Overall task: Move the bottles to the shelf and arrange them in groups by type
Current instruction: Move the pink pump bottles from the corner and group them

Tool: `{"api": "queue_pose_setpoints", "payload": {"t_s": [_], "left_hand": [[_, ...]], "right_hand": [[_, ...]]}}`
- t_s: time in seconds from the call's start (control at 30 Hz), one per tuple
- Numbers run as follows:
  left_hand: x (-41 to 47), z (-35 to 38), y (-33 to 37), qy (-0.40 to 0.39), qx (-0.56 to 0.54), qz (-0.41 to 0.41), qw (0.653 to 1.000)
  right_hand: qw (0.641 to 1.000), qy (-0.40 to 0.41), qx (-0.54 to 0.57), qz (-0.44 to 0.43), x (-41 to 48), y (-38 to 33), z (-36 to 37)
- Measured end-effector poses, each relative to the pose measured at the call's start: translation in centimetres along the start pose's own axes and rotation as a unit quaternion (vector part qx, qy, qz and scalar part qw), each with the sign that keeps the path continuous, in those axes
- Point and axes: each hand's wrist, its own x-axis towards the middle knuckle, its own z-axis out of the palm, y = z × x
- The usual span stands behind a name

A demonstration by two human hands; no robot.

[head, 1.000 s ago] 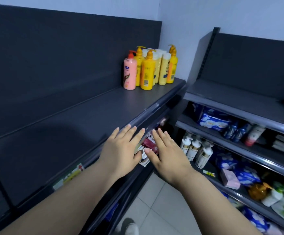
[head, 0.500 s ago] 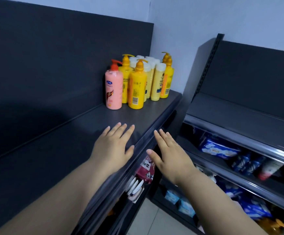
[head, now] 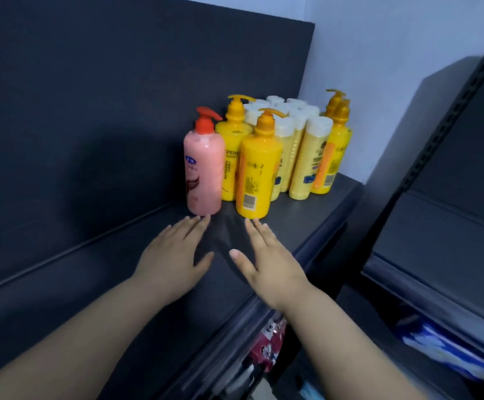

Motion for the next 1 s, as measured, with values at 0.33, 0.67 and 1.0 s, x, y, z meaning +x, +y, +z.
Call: {"api": "queue_pose_setpoints", "payload": {"t_s": [0.33, 0.67, 1.0], "left_hand": [[13.7, -2.6, -0.2, 0.148, -0.176, -0.199, 0.953], [15.1, -1.4, -0.2, 0.213, -0.349, -0.263, 0.874], [10.2, 1.9, 0.8, 0.194, -0.439, -0.192, 0.856]], "right_hand": [[0.984, -0.065, 0.086, -0.143, 12.8, 2.0, -3.4], [0.945, -0.071, 0.286, -0.141, 17.3, 0.8, -3.8], [0.929, -0.044, 0.341, -0.137, 17.5, 0.2, -1.8]]}}
